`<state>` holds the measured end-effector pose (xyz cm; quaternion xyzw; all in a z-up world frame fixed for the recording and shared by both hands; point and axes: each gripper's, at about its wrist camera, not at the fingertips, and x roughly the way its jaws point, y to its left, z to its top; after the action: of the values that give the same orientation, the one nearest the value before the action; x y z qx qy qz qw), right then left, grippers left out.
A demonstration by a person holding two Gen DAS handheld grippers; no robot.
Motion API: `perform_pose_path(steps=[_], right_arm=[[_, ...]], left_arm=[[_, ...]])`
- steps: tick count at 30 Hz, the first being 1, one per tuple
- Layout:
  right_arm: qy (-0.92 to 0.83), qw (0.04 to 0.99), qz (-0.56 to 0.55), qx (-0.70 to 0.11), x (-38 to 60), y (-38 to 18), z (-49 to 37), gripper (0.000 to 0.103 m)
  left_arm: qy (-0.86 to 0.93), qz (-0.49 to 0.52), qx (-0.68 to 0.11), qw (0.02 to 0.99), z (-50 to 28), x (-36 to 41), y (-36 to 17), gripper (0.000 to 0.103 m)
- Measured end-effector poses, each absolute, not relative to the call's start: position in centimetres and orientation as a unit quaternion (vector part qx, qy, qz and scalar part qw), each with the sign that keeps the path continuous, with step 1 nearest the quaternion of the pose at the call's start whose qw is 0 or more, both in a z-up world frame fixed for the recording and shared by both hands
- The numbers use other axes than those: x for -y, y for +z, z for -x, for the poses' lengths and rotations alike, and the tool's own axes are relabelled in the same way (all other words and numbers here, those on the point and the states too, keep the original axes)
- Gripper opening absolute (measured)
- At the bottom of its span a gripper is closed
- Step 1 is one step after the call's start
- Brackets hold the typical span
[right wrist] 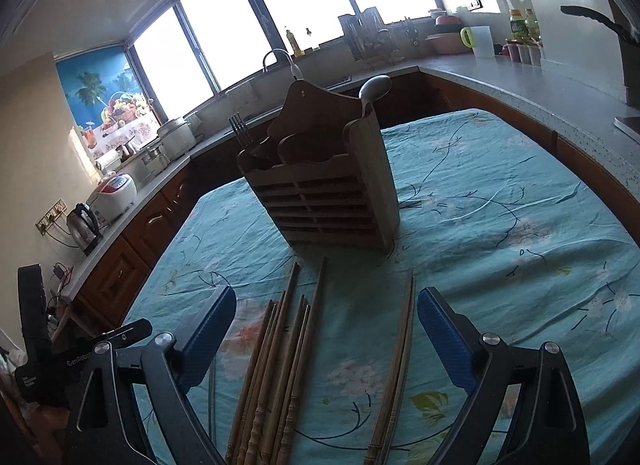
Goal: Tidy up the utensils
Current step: 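Grasp the long metal knife with the left tool while the right tool grasps wooden chopsticks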
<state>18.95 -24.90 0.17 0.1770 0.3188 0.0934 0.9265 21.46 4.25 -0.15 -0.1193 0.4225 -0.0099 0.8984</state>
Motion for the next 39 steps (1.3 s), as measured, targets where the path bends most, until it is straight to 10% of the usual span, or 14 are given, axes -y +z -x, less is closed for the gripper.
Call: perform_pose_path(steps=[16, 39], right_arm=[[0.106, 0.897, -0.145, -0.403, 21.1, -2.8, -25.6, 0.040], [0.085, 0.887, -0.026, -0.453, 17.3, -5.4, -30.7, 0.023]], left_arm=[[-0.039, 0.108, -0.502, 0.857, -25.9, -1.3, -3.9, 0.052], [-0.029, -0.017, -0.487, 0.873, -28.0, 3.1, -5.1, 0.009]])
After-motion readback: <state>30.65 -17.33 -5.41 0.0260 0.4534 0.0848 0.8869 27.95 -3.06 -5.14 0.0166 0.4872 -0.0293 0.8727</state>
